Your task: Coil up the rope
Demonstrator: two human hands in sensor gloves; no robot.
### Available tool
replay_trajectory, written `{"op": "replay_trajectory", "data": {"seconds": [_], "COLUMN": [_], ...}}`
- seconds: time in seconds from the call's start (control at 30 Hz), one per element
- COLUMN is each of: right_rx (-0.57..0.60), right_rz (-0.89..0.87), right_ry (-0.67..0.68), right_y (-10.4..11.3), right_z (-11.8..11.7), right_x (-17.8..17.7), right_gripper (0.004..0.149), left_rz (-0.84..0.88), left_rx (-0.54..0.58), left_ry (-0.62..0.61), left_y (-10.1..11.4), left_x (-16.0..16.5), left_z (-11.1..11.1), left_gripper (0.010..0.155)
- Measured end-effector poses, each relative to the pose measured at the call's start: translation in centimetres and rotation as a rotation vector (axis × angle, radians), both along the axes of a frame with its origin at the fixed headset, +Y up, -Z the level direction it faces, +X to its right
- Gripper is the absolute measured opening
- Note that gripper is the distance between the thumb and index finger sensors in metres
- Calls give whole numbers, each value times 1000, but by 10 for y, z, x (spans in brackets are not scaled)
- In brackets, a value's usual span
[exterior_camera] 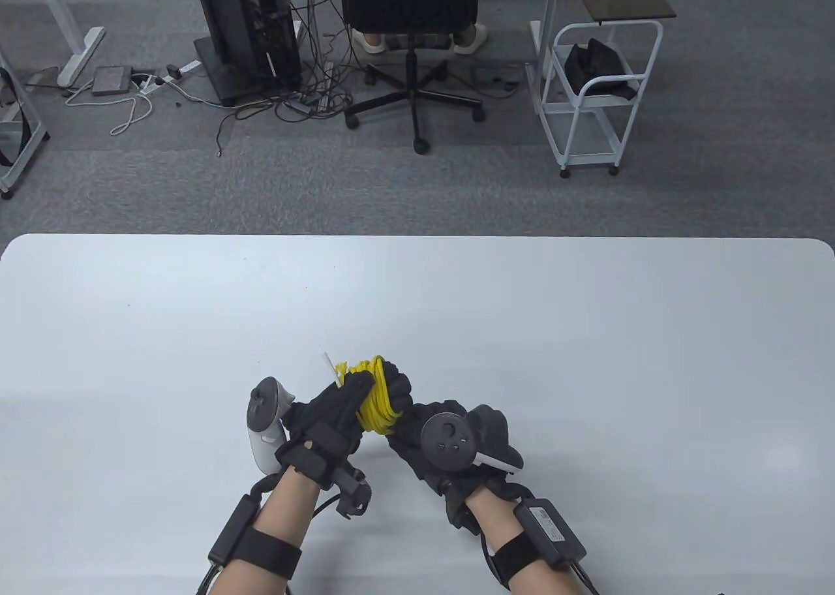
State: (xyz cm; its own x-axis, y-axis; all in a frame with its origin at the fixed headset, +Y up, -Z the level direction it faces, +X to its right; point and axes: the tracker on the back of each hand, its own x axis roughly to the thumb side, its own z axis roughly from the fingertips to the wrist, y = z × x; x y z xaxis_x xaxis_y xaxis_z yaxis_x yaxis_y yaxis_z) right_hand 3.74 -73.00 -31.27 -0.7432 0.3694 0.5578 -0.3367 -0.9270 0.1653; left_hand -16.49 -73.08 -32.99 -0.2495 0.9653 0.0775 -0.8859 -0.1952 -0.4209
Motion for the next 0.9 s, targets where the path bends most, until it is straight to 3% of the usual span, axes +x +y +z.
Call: {"op": "replay_trajectory", "data": {"seconds": [0.23, 0.53, 0.73, 0.8, 0.9], "right_rx": [-22, -208, -207, -212, -222], "right_rz": [43, -56, -40, -64, -158], "right_ry": [-54, -54, -54, -53, -69], "right_y": [-4, -11, -10, -7, -2], "right_z": [-7, -14, -14, -15, -17], "right_x": [12, 20, 19, 22, 31], "right_gripper": [42, 42, 44, 47, 54], "left_rz": [-63, -84, -111, -119, -180], "left_rx": [-37, -85, -60, -32, 98], "left_ry": [-115, 48, 141, 171, 264], "left_y": [0, 2, 6, 13, 34], "left_x": [9, 3, -6, -9, -19], "left_z": [0, 2, 2, 2, 4], "left_gripper": [54, 62, 57, 56, 55]}}
